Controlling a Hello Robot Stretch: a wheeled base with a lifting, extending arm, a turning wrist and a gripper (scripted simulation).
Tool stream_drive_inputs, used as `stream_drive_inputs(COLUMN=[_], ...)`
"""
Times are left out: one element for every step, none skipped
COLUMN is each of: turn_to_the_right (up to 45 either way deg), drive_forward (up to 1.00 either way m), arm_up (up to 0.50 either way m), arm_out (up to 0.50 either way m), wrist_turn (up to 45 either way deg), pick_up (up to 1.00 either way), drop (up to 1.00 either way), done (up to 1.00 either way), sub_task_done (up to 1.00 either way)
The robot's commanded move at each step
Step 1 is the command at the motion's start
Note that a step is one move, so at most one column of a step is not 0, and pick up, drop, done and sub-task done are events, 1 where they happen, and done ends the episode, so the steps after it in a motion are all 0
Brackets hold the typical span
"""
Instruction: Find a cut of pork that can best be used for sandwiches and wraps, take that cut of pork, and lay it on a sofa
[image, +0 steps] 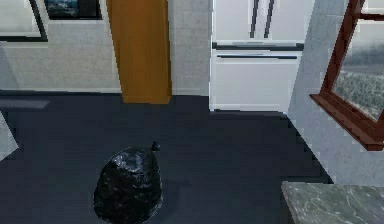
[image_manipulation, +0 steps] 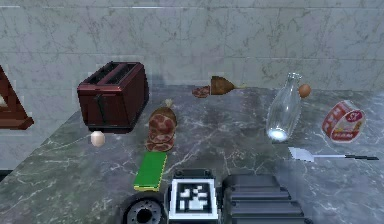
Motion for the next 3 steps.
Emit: stream_drive_inputs(turn_to_the_right=[0.0,0.0,0.0], drive_forward=[0.0,0.0,0.0], arm_up=[0.0,0.0,0.0], arm_out=[0.26,0.0,0.0], wrist_turn=[0.0,45.0,45.0], pick_up=[0.0,0.0,0.0], drop=[0.0,0.0,0.0], done=[0.0,0.0,0.0], sub_task_done=[0.0,0.0,0.0])
